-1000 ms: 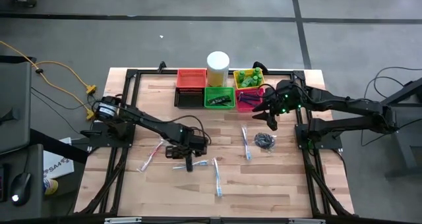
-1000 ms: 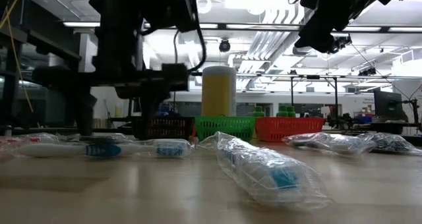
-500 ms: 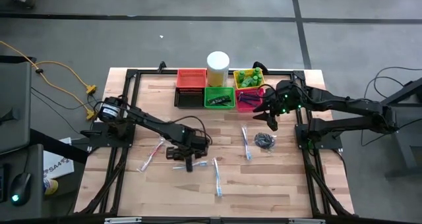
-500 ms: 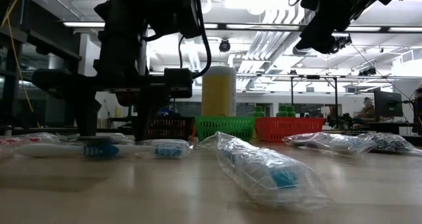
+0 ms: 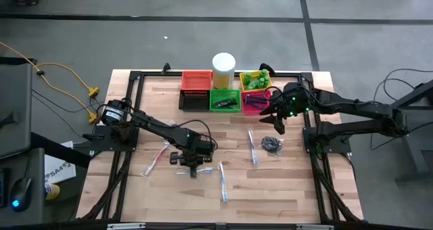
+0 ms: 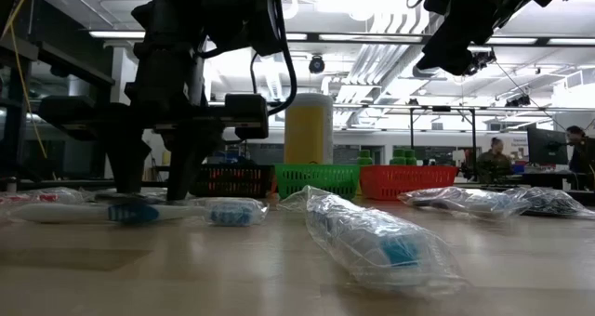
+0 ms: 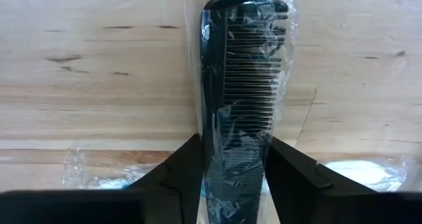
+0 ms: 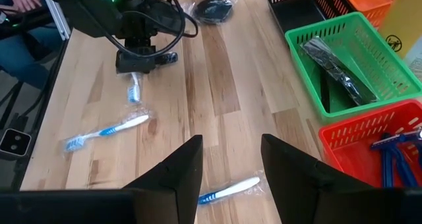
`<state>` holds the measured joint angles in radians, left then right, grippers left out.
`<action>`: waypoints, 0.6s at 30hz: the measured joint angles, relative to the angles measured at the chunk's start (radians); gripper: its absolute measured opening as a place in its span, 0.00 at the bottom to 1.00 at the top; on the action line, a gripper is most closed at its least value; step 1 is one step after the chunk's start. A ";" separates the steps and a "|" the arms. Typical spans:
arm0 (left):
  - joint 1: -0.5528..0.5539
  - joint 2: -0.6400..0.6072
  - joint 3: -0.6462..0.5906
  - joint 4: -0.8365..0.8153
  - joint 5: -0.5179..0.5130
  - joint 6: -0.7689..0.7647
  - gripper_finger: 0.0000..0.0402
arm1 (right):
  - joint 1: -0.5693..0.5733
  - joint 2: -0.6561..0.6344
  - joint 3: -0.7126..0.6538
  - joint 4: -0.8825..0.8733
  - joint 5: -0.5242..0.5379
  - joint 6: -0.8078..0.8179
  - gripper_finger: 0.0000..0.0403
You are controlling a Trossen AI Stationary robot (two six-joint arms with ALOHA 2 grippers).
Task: Pick & Place Travel size toiletries
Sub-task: Put the black comb into the green bin
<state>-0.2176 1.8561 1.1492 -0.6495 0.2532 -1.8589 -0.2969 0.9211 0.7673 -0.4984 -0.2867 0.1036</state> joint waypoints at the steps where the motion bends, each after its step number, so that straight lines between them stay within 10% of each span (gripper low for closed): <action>1: 0.000 0.000 0.000 0.000 0.000 0.004 0.33 | 0.000 0.000 0.000 0.000 0.000 0.000 0.37; 18: 0.002 -0.036 -0.002 -0.030 0.001 0.068 0.35 | 0.000 0.000 0.000 -0.002 -0.001 0.005 0.37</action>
<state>-0.2161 1.8199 1.1469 -0.6795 0.2540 -1.7911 -0.2970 0.9211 0.7673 -0.5000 -0.2872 0.1081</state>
